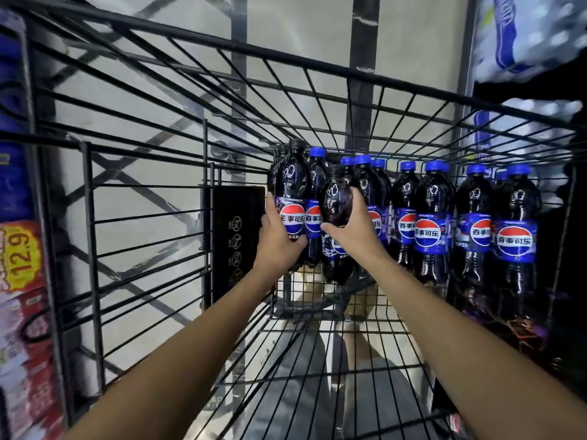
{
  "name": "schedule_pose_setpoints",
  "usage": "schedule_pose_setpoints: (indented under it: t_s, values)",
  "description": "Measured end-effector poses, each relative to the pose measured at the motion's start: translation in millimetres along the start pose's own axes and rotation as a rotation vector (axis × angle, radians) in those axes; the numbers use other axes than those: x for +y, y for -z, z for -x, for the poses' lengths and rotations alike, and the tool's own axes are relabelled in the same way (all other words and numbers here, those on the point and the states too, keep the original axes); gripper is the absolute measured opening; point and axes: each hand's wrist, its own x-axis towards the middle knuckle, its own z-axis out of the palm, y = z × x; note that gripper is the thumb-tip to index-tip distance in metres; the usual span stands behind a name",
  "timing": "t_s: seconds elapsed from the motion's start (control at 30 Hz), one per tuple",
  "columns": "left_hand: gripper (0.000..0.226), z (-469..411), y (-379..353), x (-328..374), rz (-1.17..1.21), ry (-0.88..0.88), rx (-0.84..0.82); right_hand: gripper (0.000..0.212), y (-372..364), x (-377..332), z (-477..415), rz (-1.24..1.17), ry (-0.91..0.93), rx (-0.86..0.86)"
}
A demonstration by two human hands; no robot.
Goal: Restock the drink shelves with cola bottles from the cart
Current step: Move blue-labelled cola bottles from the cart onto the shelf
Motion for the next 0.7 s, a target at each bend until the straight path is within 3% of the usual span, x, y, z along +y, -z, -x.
schedule_pose_setpoints:
  t_s: [0.3,0.53,0.7]
  values:
    - [0.09,2,10,5,0.223,0.017,-0.135,0.094,2,1,8,-0.078,-0.012,0.015]
    - [0.086,33,12,19,0.278,-0.022,-0.198,0.094,18,-3,30,-0.4,-0.093,0.078]
    - [0.067,67,10,42,0.218,-0.14,-0.282,0.081,40,-12,73,-0.522,-0.129,0.14]
